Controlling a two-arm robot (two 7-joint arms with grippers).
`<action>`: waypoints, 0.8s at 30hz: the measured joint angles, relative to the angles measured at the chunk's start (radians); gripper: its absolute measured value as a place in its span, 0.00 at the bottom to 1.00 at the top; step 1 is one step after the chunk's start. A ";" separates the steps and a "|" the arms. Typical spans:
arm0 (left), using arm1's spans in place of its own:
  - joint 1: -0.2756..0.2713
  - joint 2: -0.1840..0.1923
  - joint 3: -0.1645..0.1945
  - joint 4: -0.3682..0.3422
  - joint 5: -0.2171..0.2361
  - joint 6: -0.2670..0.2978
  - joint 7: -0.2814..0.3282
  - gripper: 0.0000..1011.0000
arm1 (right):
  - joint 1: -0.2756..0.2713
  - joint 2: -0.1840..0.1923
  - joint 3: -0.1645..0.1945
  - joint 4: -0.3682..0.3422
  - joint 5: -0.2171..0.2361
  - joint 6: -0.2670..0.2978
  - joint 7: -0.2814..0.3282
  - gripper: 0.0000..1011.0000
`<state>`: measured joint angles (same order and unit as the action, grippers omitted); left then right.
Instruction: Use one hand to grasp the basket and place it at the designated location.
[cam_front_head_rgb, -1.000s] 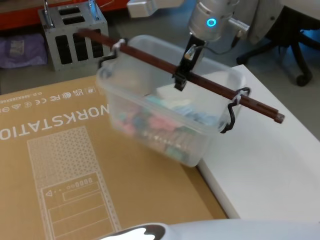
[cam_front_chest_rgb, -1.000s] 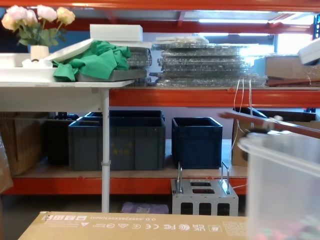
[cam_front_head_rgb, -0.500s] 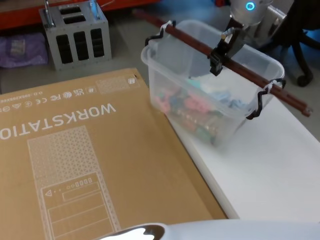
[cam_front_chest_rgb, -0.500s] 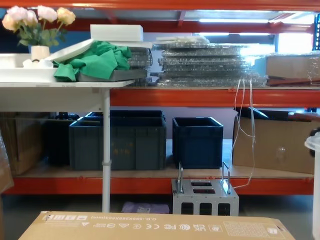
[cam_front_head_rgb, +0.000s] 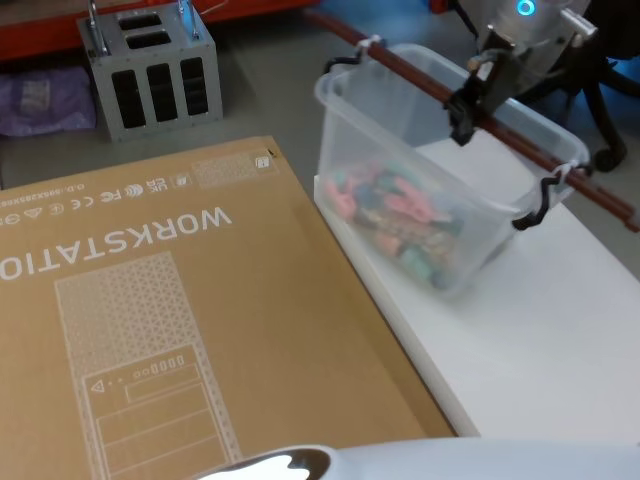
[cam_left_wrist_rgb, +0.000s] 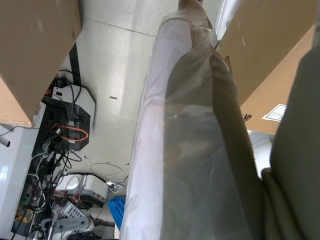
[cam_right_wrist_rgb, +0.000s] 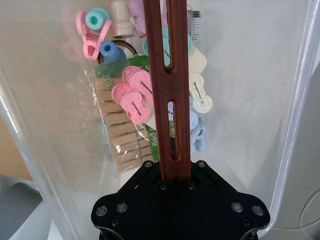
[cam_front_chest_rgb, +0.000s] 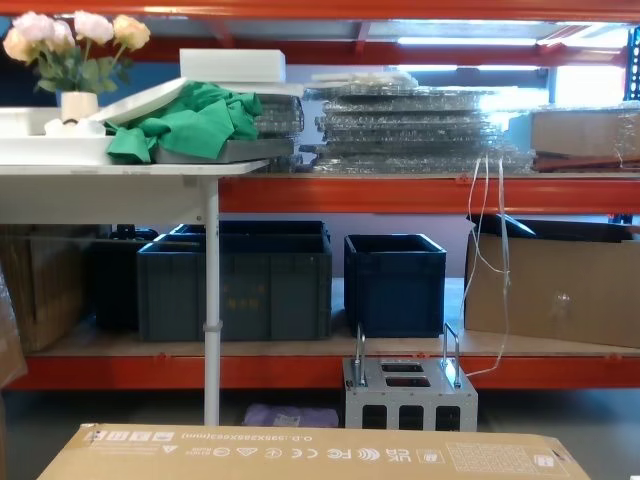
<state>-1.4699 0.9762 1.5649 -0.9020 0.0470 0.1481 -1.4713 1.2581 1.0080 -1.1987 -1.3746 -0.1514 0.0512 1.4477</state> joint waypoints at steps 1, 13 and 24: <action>0.000 0.000 0.000 0.000 0.000 0.000 0.000 0.00 | -0.004 0.002 0.003 0.018 -0.001 0.004 0.002 0.00; 0.000 0.000 0.000 0.001 0.000 0.000 0.000 0.00 | -0.030 0.022 0.023 0.154 -0.006 0.041 0.009 0.00; 0.000 0.000 0.000 0.000 0.000 0.000 0.000 0.00 | -0.058 0.036 0.046 0.224 -0.005 0.058 0.012 0.00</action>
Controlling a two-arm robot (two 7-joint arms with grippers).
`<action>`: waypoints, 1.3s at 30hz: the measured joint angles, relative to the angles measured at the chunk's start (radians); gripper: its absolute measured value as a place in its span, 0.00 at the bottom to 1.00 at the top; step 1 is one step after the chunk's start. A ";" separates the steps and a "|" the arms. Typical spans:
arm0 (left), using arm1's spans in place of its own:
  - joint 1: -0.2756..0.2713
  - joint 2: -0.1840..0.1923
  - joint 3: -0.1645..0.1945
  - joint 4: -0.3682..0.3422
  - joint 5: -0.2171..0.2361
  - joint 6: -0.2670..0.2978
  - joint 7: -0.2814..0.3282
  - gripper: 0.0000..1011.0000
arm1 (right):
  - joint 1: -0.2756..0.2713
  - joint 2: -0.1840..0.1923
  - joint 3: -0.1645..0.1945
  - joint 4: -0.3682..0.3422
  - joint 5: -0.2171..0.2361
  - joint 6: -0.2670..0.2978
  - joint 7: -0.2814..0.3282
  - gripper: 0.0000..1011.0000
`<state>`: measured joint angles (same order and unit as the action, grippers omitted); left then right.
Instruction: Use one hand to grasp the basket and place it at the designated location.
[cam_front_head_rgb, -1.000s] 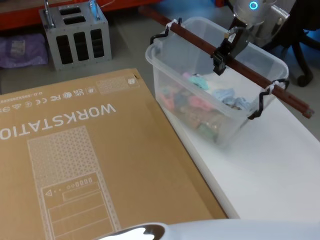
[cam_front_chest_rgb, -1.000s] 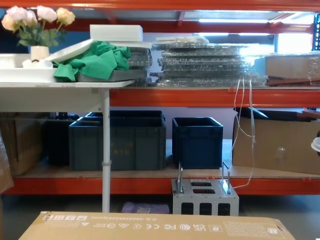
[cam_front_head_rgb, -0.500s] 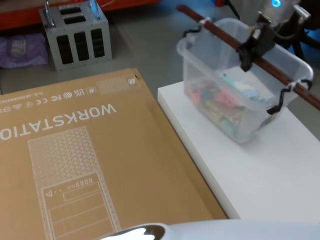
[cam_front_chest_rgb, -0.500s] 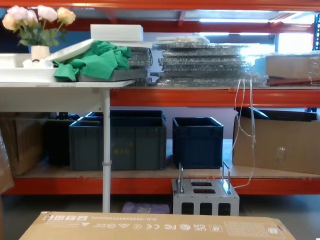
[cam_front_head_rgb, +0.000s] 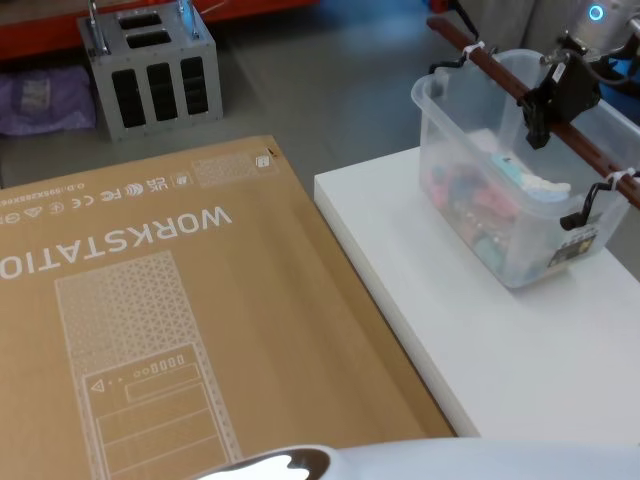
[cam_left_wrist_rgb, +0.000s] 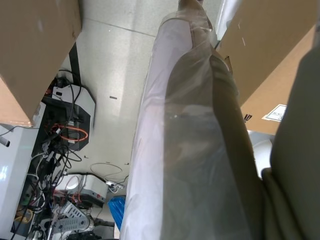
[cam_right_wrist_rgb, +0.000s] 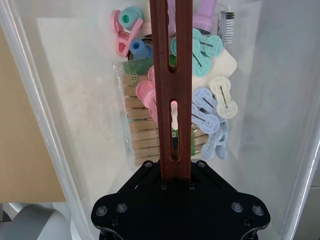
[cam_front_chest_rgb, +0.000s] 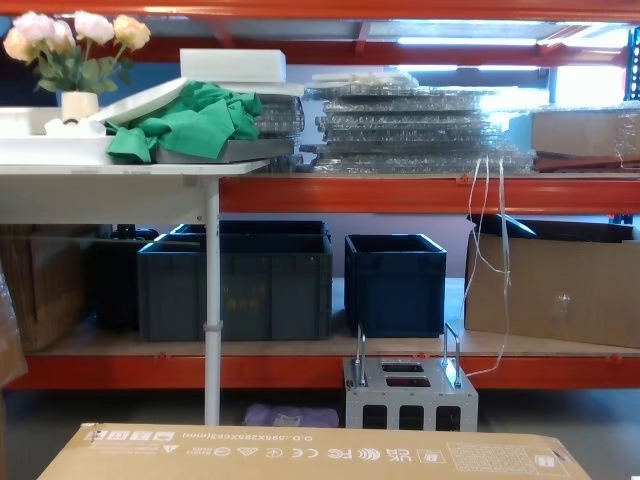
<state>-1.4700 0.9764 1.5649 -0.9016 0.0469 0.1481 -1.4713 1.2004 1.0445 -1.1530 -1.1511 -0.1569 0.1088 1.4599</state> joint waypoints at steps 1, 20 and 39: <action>0.000 0.000 0.000 0.000 0.000 0.000 0.000 0.00 | -0.002 0.000 0.001 0.002 0.000 0.000 0.000 0.00; 0.000 0.000 0.000 0.000 0.000 0.000 0.000 0.00 | -0.070 -0.007 0.028 0.072 0.012 0.017 0.005 0.00; 0.000 0.000 0.000 0.000 0.000 0.000 0.000 0.00 | -0.103 -0.027 0.054 0.072 0.009 -0.036 0.021 0.00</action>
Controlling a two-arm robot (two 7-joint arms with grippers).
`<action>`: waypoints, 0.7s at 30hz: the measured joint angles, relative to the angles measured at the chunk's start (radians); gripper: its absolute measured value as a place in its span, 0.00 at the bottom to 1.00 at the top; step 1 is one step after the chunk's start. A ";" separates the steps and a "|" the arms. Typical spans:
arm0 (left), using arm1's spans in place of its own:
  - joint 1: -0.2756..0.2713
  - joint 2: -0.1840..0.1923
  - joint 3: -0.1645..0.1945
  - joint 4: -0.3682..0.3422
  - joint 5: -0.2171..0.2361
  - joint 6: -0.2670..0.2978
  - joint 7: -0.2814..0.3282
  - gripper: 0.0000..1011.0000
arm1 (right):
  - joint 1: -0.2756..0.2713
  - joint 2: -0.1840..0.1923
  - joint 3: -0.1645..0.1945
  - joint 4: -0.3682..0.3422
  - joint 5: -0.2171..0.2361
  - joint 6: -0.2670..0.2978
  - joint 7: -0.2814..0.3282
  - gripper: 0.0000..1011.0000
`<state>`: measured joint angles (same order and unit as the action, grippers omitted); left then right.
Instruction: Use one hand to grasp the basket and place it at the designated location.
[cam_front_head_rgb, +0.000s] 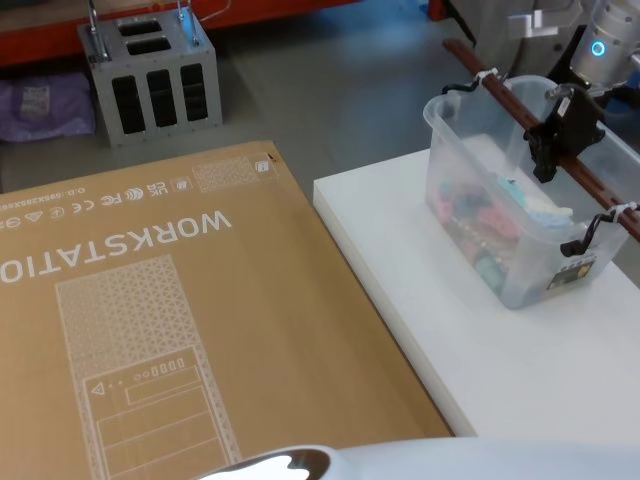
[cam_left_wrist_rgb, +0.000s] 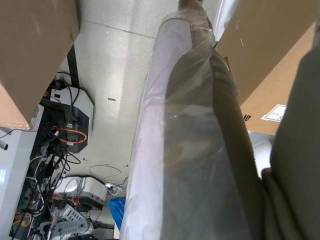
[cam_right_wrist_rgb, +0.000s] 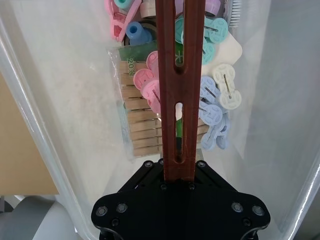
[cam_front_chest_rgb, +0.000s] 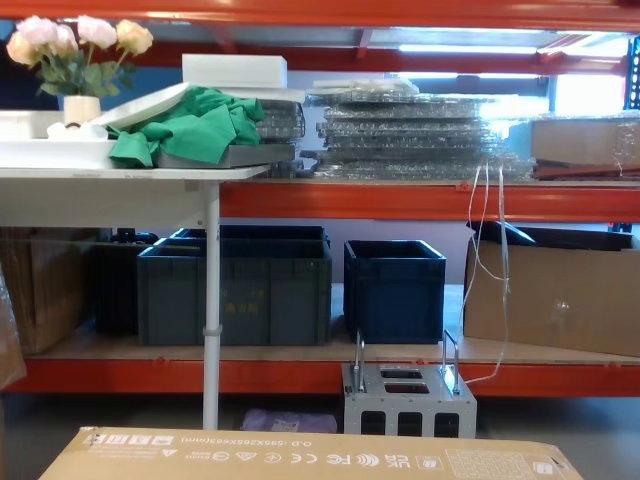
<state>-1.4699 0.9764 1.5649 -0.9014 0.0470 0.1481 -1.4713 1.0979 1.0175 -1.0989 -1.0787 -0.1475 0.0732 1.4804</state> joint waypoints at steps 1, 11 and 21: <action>0.000 0.000 0.000 0.000 0.000 0.000 0.000 0.00 | -0.001 0.000 0.001 0.000 -0.001 0.000 0.001 0.00; 0.000 0.000 0.000 0.000 0.000 0.000 0.000 0.00 | -0.012 0.013 0.019 -0.025 -0.013 0.003 0.002 0.15; 0.000 0.000 0.000 0.000 0.000 0.000 0.000 0.00 | -0.017 0.018 0.038 -0.032 -0.028 0.009 0.001 0.43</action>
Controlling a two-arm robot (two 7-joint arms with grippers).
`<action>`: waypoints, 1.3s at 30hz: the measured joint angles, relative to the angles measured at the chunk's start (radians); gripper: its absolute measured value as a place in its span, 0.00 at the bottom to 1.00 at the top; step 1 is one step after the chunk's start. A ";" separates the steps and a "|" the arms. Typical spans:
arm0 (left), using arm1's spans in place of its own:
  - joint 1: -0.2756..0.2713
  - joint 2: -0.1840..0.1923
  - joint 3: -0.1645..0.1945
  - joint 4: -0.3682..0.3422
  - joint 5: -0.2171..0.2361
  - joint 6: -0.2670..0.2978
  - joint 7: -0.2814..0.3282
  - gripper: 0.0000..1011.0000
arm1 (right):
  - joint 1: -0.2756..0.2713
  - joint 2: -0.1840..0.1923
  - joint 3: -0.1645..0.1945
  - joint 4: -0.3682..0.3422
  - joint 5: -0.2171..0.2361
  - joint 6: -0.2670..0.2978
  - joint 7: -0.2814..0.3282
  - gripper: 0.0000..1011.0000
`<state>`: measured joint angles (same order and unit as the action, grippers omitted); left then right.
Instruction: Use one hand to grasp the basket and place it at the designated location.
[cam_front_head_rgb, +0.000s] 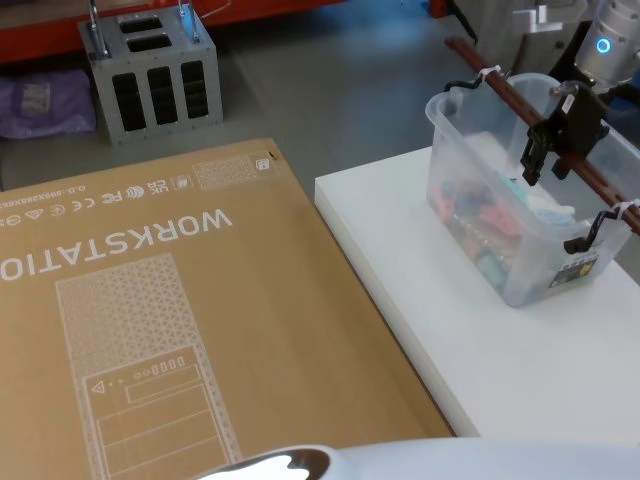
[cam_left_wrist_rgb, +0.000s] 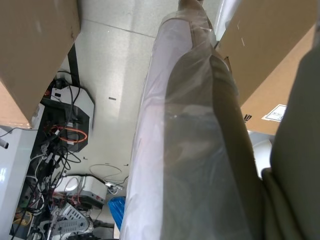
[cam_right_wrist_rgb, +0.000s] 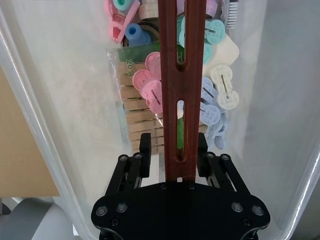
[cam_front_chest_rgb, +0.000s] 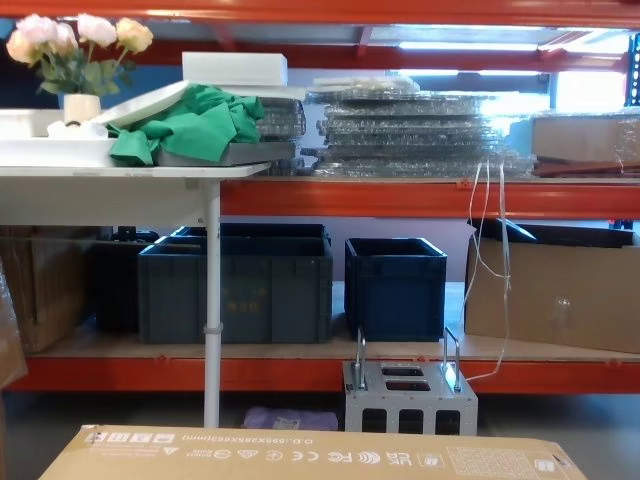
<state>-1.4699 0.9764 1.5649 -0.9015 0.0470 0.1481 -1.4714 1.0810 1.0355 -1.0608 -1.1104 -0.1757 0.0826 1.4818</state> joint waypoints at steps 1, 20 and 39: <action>0.000 0.000 0.000 0.000 0.000 0.000 0.000 0.00 | -0.001 0.000 0.003 0.000 -0.002 0.001 0.000 0.50; 0.000 0.000 0.000 0.000 0.000 0.000 0.000 0.00 | -0.022 0.078 0.070 -0.135 -0.001 0.043 -0.017 0.99; 0.000 0.000 0.000 0.000 0.000 0.000 0.000 0.00 | -0.048 0.202 0.178 -0.299 0.061 0.097 -0.051 0.99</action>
<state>-1.4699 0.9766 1.5649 -0.9011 0.0473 0.1481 -1.4713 1.0329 1.2375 -0.8832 -1.4098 -0.1148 0.1794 1.4310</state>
